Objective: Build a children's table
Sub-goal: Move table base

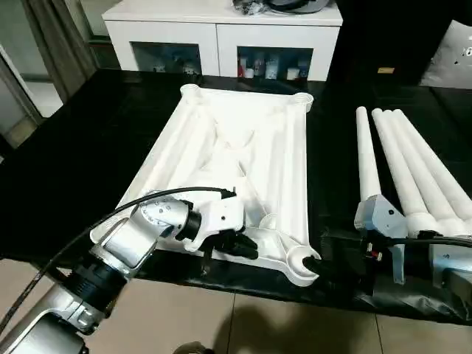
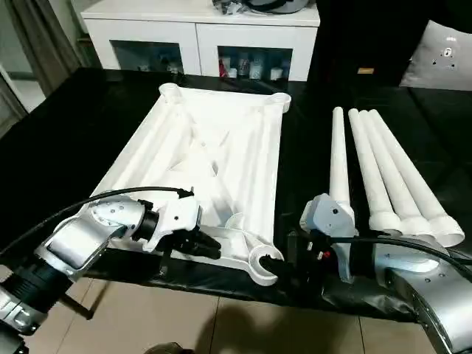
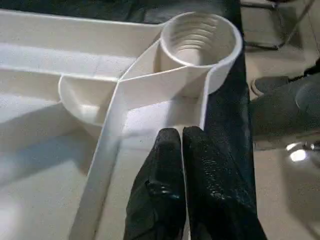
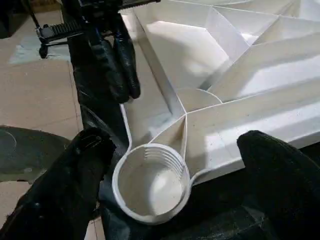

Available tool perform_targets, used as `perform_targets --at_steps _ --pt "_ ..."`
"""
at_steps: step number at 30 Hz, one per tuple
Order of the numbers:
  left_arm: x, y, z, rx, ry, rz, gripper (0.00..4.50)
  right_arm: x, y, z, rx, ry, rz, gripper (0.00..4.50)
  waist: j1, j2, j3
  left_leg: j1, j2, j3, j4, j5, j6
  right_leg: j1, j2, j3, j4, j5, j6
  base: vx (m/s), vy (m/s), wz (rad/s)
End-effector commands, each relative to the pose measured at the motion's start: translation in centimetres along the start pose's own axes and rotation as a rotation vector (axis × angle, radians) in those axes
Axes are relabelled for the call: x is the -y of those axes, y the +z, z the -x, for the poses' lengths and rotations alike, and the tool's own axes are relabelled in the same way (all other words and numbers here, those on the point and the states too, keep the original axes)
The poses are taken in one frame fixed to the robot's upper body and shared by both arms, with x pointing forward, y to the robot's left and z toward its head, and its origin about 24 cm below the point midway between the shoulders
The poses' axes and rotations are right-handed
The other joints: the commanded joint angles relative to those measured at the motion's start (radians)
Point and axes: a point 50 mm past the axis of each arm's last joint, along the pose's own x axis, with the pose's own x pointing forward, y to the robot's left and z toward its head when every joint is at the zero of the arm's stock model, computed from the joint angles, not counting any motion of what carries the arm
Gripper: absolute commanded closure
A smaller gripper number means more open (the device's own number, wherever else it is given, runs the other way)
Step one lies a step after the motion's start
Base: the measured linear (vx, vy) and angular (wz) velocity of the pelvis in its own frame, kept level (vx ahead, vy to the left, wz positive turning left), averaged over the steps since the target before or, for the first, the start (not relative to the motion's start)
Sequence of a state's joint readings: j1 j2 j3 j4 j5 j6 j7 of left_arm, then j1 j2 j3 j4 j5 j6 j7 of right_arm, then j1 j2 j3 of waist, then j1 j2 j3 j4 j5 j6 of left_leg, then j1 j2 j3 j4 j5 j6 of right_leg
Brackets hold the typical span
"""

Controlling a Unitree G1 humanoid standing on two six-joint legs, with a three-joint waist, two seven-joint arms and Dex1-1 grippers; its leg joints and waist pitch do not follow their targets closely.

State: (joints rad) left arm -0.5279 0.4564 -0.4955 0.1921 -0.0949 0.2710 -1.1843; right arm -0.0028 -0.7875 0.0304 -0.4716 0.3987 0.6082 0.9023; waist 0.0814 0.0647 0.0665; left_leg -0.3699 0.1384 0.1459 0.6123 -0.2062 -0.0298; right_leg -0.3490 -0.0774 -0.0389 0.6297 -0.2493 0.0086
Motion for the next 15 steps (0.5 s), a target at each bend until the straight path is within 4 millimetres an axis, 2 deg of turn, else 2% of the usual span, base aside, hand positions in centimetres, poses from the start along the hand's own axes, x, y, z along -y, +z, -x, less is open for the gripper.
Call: perform_targets --at_steps 1,4,5,7,8,10,12,15 --pt "-0.7 0.5 0.8 0.029 0.042 0.033 3.87 -0.2 0.4 -0.1 0.007 0.007 0.017 0.0 0.002 -0.014 -0.047 0.008 0.09 -0.03 -0.091 -0.189 0.058 0.023 -0.089 0.052 -0.083 -0.101 -0.282 0.0 0.0 0.0" --pt "-0.1 1.1 1.1 0.064 -0.028 0.052 3.81 -0.2 0.2 -0.1 0.004 0.004 0.013 0.0 0.007 -0.014 -0.05 0.008 0.089 -0.03 -0.091 -0.16 0.068 0.025 -0.089 0.051 -0.08 -0.061 -0.282 0.0 0.0 0.0" --pt "0.1 1.0 1.2 0.061 -0.044 0.054 3.52 -0.3 0.2 0.0 0.004 0.004 0.012 0.0 0.009 -0.013 -0.053 0.007 0.09 -0.03 -0.089 -0.129 0.078 0.025 -0.087 0.05 -0.076 -0.018 -0.285 0.0 0.0 0.0" --pt "0.3 0.9 1.1 0.052 -0.057 0.054 3.47 -0.3 0.2 0.0 0.004 0.003 0.011 0.0 0.008 -0.014 -0.053 0.005 0.089 -0.029 -0.087 -0.111 0.093 0.026 -0.086 0.048 -0.073 0.026 -0.291 0.0 0.0 0.0" --pt "0.4 0.8 1.0 0.048 -0.059 0.054 3.42 -0.3 0.2 0.0 0.005 0.003 0.01 0.0 0.009 -0.008 -0.053 0.005 0.088 -0.029 -0.085 -0.104 0.099 0.026 -0.086 0.047 -0.072 0.045 -0.293 0.0 0.0 0.0" --pt "0.5 0.7 0.9 0.044 -0.061 0.055 3.29 -0.3 0.2 0.0 0.005 0.003 0.009 0.0 0.009 -0.012 -0.055 0.004 0.087 -0.028 -0.084 -0.098 0.106 0.028 -0.087 0.047 -0.072 0.06 -0.295 0.0 0.0 0.0" --pt "0.6 0.5 0.6 0.03 -0.058 0.053 3.06 -0.4 0.2 -0.1 0.005 0.01 0.005 0.0 0.009 -0.012 -0.055 0.004 0.088 -0.028 -0.083 -0.092 0.112 0.029 -0.086 0.046 -0.072 0.069 -0.296 0.0 0.0 0.0" --pt "0.5 0.1 0.2 -0.004 -0.031 0.024 2.96 -0.5 0.2 -0.1 -0.004 0.021 -0.001 0.0 0.009 -0.011 -0.053 0.005 0.09 -0.029 -0.086 -0.108 0.11 0.029 -0.086 0.045 -0.074 0.046 -0.297 0.0 0.0 0.0"
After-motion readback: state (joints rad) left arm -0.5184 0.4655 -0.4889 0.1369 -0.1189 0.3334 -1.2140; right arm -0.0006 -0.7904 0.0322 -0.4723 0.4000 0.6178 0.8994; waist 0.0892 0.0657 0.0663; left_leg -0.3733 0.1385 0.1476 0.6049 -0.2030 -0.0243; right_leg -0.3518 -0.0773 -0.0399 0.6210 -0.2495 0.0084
